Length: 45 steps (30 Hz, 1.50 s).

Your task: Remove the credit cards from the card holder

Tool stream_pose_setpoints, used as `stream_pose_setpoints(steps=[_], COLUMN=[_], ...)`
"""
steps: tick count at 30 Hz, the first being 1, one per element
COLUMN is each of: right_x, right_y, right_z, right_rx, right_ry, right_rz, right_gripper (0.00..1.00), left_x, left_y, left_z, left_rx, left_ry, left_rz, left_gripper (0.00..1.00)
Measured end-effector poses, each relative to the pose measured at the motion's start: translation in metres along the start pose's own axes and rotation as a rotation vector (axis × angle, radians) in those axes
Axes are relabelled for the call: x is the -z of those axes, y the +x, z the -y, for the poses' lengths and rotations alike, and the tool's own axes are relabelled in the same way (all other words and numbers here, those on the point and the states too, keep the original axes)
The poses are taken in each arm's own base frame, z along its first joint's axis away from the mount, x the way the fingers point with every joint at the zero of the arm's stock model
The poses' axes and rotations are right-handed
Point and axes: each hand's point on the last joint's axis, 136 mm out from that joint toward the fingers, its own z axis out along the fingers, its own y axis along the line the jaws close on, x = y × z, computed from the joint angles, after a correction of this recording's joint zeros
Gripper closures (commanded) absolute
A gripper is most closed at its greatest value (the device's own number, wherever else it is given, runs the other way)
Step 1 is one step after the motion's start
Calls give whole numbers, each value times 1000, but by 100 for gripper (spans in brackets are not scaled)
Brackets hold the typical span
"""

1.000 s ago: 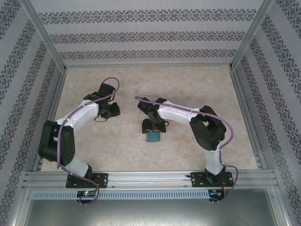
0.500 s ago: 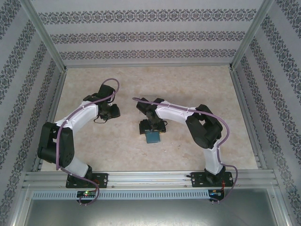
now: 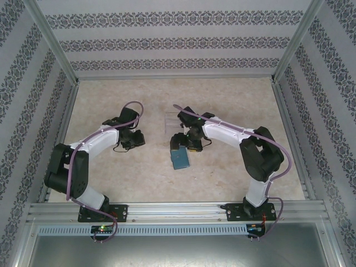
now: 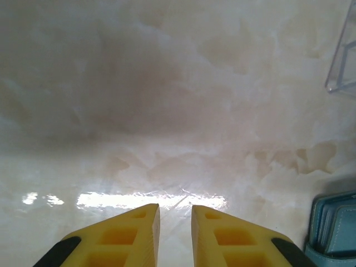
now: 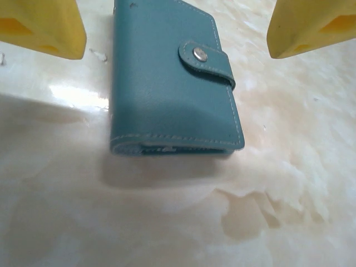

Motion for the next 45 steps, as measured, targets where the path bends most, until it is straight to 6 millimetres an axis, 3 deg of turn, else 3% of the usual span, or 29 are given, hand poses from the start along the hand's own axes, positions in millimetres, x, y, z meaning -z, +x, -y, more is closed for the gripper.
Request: stream_pose_setpoints(steps=[7,17,28,37,45], right_x=[-5,-11,-24,-30,-34], right_y=[-7,14,23,23,24], right_z=[-3,26,24,23,15], right_rx=[17,3,32,26,-5], right_ry=[-140,-179,-289,-344,-407], right_rz=[0,-21,-55,-53,-33], right_gripper=[30,38,54,78,84], left_x=[-8,-13,-29,-31,-28], left_y=[10,50,74,79,85], left_z=[33,79,127,140,138], left_rx=[-57,-162,-190,-197,-199], left_ry=[79,134,156,150,126], left_rz=[-9,-58,-108,-109,-131], left_gripper=[78,78,78,76,75])
